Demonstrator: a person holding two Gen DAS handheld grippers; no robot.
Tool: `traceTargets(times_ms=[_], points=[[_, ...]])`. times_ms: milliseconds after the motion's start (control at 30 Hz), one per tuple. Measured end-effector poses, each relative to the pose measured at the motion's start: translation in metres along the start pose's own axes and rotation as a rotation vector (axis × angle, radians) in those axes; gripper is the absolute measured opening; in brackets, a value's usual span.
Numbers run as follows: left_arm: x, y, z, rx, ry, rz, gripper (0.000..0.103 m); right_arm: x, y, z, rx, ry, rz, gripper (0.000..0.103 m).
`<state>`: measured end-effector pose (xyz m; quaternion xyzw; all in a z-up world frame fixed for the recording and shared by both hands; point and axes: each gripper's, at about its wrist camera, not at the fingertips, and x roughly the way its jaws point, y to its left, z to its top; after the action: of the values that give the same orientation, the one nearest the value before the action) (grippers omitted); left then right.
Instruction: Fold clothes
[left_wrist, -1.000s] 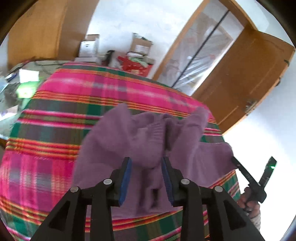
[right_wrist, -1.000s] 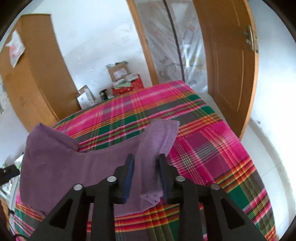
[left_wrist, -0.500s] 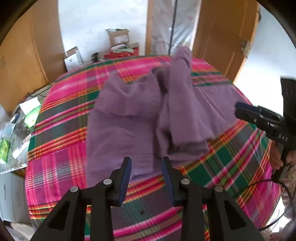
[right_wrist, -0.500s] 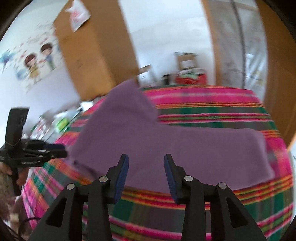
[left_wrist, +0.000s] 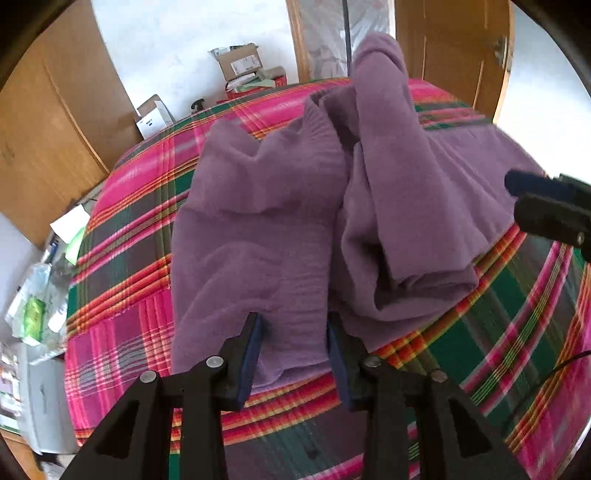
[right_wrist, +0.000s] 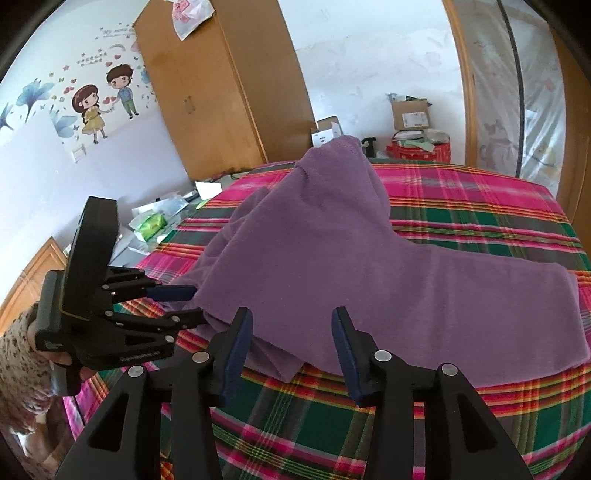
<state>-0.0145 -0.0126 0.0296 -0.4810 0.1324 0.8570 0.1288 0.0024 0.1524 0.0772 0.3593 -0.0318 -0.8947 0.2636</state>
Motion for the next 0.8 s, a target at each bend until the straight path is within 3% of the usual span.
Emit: traceTargets(times_ms=[67,367,533,700,800], points=[[-0.004,0.007,0.0,-0.027,-0.022,-0.03,0.027,0.001,0.001,0.002,0.002,-0.001,-0.001,0.046],[-0.027,0.069,0.004,-0.248,-0.127,-0.1,0.024,0.005,0.01,0.015,-0.025,0.004,0.002,0.046],[-0.04,0.1,-0.006,-0.368,-0.172,-0.113,0.023,0.006,0.026,0.037,-0.079,0.0,0.069,0.046],[-0.041,0.122,-0.015,-0.447,-0.191,-0.134,0.019,0.02,0.047,0.057,-0.171,0.022,0.055,0.046],[-0.039,0.134,-0.02,-0.487,-0.199,-0.13,0.017,0.033,0.058,0.065,-0.235,0.032,0.003,0.046]])
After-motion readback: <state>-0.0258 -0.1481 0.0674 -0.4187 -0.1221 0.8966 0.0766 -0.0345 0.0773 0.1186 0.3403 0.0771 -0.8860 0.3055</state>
